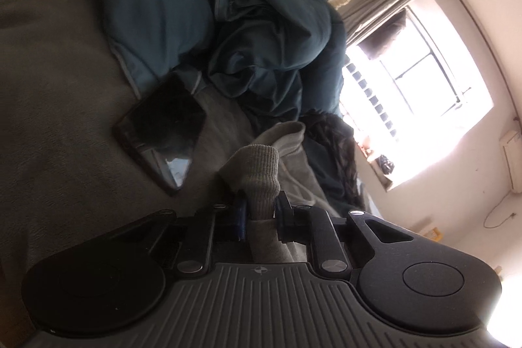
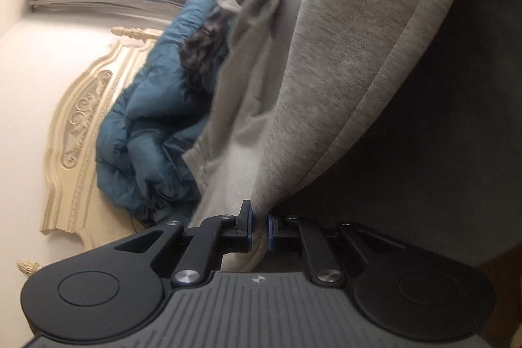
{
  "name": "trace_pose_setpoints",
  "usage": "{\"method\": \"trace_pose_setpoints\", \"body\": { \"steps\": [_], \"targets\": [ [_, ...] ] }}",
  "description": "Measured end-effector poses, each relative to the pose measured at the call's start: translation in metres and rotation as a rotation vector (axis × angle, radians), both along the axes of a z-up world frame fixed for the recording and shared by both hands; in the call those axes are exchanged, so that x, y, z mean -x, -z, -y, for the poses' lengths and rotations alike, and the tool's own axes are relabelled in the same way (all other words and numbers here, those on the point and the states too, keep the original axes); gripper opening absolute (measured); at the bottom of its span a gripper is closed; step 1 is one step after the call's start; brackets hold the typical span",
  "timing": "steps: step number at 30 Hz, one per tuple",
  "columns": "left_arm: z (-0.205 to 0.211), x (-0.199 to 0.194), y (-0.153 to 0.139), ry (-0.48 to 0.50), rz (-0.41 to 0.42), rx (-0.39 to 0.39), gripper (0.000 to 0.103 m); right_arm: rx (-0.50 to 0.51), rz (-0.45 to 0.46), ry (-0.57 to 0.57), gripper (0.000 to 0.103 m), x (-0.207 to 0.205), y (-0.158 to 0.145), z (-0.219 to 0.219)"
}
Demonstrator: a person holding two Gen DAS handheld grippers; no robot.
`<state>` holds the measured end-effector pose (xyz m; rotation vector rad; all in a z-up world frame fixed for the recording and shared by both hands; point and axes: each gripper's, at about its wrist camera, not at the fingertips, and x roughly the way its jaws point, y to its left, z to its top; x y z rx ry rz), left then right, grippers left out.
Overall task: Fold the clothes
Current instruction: 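Grasp the hoodie cuff with the left gripper while the right gripper releases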
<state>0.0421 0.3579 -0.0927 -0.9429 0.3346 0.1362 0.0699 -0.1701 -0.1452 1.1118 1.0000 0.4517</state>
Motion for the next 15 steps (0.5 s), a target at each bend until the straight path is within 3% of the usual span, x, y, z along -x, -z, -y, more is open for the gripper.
{"method": "trace_pose_setpoints", "body": {
  "steps": [2,4,6,8,11,15],
  "targets": [
    [0.001,0.004,0.008,0.025,-0.025,0.006,0.019,0.049,-0.069,0.008,0.012,0.005,0.022,0.002],
    [0.005,0.009,0.010,0.045,-0.036,-0.005,0.026,-0.001,-0.118,0.023,0.014,0.007,0.034,0.010],
    [0.010,0.014,0.007,0.043,-0.025,-0.035,0.038,0.006,-0.126,0.013,0.035,0.009,0.029,0.019],
    [0.015,0.014,0.005,0.045,-0.026,-0.049,0.047,0.127,-0.075,-0.022,0.046,0.013,0.008,0.027],
    [0.021,0.008,0.006,0.055,-0.038,-0.036,0.051,0.312,0.016,-0.154,0.049,0.023,-0.028,0.025],
    [0.032,-0.001,0.011,0.014,-0.051,-0.051,0.058,0.376,0.215,-0.291,0.049,0.023,-0.090,-0.001]
  ]
}}
